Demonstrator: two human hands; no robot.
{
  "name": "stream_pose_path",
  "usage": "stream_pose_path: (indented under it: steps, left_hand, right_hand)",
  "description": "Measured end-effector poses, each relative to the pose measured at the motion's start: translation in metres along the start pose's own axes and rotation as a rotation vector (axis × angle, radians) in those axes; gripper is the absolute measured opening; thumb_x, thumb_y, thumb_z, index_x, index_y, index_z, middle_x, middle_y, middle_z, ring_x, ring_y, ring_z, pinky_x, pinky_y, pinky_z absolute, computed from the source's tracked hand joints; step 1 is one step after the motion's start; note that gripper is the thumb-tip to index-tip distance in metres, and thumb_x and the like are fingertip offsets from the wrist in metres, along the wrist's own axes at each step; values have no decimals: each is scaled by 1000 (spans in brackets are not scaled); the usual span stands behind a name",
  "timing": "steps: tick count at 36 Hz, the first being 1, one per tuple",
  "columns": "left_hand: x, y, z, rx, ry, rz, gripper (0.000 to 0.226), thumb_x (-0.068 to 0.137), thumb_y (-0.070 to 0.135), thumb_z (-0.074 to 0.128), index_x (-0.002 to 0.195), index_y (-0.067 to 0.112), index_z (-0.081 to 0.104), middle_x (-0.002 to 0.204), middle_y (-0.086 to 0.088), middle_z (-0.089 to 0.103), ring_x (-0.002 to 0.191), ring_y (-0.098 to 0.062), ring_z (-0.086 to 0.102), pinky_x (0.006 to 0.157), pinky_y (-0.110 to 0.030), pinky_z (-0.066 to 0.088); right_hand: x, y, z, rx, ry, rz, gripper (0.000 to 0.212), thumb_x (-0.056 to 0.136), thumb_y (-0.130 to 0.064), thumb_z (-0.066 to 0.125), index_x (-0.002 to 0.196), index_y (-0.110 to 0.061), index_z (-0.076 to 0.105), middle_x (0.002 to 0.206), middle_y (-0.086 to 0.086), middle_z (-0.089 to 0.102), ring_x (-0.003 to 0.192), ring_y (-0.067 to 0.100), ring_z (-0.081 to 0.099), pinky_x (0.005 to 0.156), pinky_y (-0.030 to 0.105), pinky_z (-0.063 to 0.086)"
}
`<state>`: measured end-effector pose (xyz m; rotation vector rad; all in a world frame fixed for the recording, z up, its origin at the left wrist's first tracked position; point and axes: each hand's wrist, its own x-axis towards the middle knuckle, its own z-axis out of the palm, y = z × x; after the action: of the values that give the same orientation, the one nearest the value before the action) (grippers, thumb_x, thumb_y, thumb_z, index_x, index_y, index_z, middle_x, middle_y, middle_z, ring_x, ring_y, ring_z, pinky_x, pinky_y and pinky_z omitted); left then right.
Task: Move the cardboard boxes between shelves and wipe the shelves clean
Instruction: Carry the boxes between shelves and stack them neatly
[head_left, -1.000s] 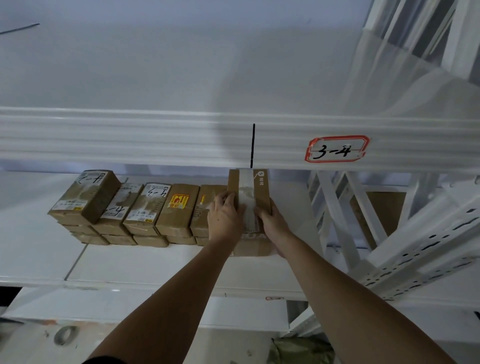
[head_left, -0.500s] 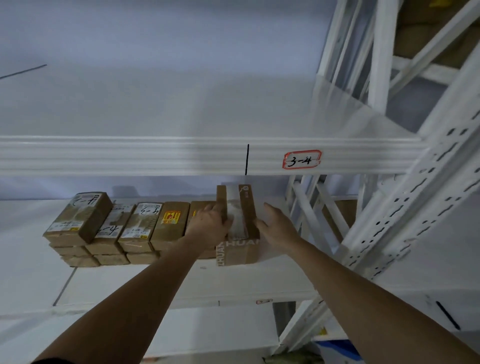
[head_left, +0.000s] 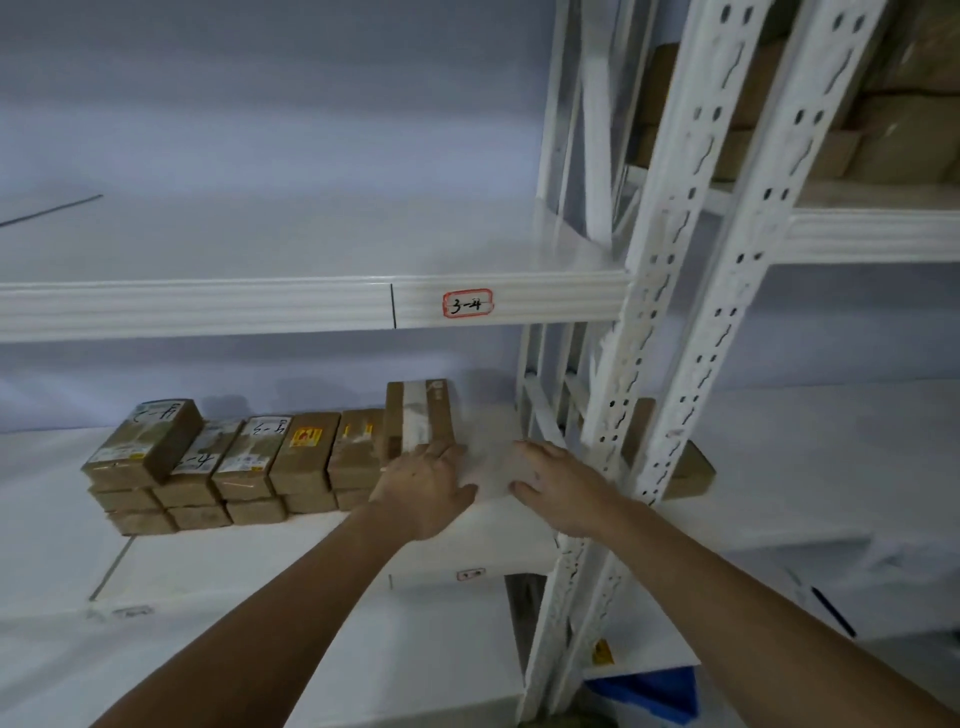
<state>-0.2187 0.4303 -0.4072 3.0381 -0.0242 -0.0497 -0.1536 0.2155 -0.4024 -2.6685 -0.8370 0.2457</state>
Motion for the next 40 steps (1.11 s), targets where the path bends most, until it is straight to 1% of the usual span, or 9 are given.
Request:
stream_pose_path:
  steps: [2, 6, 10, 17, 21, 27, 32, 35, 40]
  left_hand:
    - [-10, 28, 1, -46, 17, 6, 70, 94, 60, 34, 150, 19, 44, 155, -4, 46, 137, -29, 49, 111, -43, 41]
    - [-23, 93, 10, -55, 22, 41, 68, 101, 54, 43, 159, 21, 32, 165, -1, 32, 149, -24, 34, 121, -42, 29]
    - [-29, 161, 23, -97, 27, 138, 65, 103, 50, 46, 159, 20, 32, 164, -2, 33, 148, -22, 34, 121, -33, 27]
    - [-30, 265, 39, -119, -9, 237, 64, 103, 51, 48, 159, 23, 32, 162, 2, 38, 141, -21, 44, 116, -34, 35]
    - [-21, 304, 45, -102, -22, 275, 64, 104, 50, 47, 159, 21, 31, 161, 1, 38, 140, -20, 44, 115, -32, 36]
    - [10, 341, 58, -90, -29, 332, 63, 105, 48, 46, 158, 18, 32, 160, -1, 39, 141, -20, 42, 117, -33, 35]
    - [54, 360, 74, -72, -38, 344, 63, 104, 51, 44, 158, 20, 31, 158, -1, 42, 138, -21, 46, 112, -34, 40]
    - [87, 367, 83, -86, -53, 336, 65, 104, 52, 42, 159, 21, 30, 159, -2, 40, 143, -22, 40, 117, -36, 35]
    - [134, 371, 90, -88, -30, 286, 65, 102, 55, 42, 155, 17, 39, 158, -3, 42, 139, -24, 45, 115, -34, 37]
  right_hand:
    - [-25, 17, -3, 21, 19, -5, 66, 104, -48, 47, 161, -23, 24, 167, -2, 24, 149, 21, 31, 118, 37, 31]
    - [-83, 62, -12, 58, 35, 15, 63, 103, -49, 48, 158, -26, 29, 166, -4, 25, 151, 20, 28, 120, 42, 30]
    - [-143, 106, -21, 100, 47, 70, 62, 103, -47, 49, 158, -28, 30, 166, -7, 24, 150, 21, 31, 119, 42, 33]
    - [-218, 179, -34, 141, 68, 185, 66, 104, -49, 48, 161, -24, 26, 167, -4, 22, 148, 15, 31, 123, 38, 27]
    - [-244, 212, -43, 130, 72, 235, 69, 105, -52, 44, 163, -22, 19, 169, -3, 14, 153, 15, 19, 125, 32, 15]
    - [-256, 253, -51, 144, 77, 275, 68, 105, -52, 43, 162, -23, 18, 170, -1, 13, 153, 15, 17, 126, 34, 15]
    - [-246, 285, -57, 125, 56, 297, 67, 106, -50, 42, 162, -25, 17, 170, -2, 12, 154, 14, 15, 126, 34, 15]
    - [-231, 307, -63, 78, 28, 303, 67, 106, -49, 42, 163, -24, 17, 170, -2, 11, 154, 15, 15, 125, 34, 16]
    - [-190, 345, -79, 42, -18, 306, 67, 106, -49, 43, 162, -23, 19, 170, 0, 13, 154, 18, 18, 125, 38, 20]
